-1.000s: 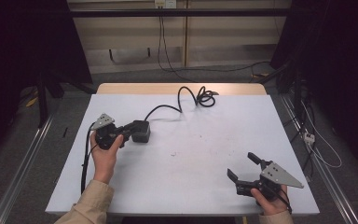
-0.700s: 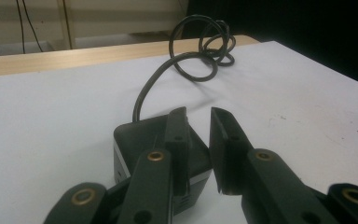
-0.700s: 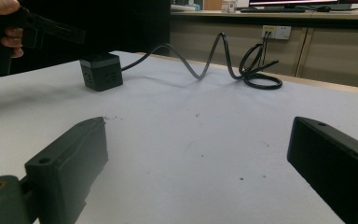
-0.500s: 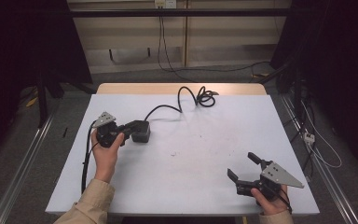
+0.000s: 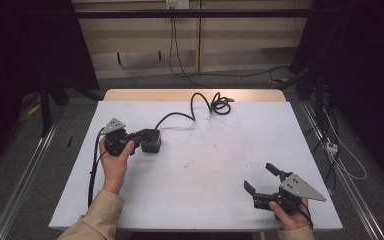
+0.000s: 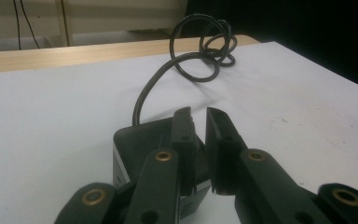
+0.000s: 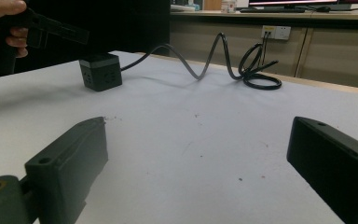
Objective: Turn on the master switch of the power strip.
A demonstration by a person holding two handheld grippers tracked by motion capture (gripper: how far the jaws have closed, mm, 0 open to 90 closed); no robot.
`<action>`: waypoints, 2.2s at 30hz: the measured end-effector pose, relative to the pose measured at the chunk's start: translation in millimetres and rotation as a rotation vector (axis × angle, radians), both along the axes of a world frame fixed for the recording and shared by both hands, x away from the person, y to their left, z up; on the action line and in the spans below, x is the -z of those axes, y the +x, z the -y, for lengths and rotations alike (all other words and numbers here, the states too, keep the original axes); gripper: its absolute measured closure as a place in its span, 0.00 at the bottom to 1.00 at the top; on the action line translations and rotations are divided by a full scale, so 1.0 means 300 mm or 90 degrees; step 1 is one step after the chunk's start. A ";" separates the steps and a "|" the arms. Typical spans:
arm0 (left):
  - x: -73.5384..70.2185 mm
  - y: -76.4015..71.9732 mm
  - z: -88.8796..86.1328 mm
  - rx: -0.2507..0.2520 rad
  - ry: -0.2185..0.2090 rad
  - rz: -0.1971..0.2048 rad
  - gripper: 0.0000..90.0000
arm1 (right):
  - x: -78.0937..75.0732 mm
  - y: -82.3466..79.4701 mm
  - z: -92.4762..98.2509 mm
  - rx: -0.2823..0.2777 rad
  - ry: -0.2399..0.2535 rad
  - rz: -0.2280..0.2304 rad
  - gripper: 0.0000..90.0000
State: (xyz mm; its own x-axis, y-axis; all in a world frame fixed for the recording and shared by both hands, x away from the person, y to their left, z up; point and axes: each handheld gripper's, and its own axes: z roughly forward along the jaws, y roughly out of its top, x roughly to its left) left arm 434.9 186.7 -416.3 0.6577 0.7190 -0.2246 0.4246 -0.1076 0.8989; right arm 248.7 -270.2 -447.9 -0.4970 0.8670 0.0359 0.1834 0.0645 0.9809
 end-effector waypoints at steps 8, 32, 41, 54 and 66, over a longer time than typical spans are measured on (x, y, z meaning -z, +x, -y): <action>0.005 0.009 -0.004 -0.002 0.003 -0.004 0.92 | 0.001 0.002 -0.002 -0.003 -0.001 0.000 0.06; 0.022 0.033 -0.004 -0.006 0.008 -0.027 1.00 | 0.002 0.004 -0.002 -0.002 -0.002 0.000 0.05; 0.030 0.038 0.002 -0.008 0.010 -0.029 1.00 | 0.002 0.004 -0.002 -0.003 -0.001 -0.001 0.05; 0.039 0.042 0.005 -0.012 0.023 -0.027 1.00 | 0.001 0.004 -0.001 -0.002 0.000 -0.002 0.05; 0.045 0.043 0.010 -0.012 0.030 -0.031 1.00 | 0.001 0.005 0.000 -0.003 0.000 -0.001 0.05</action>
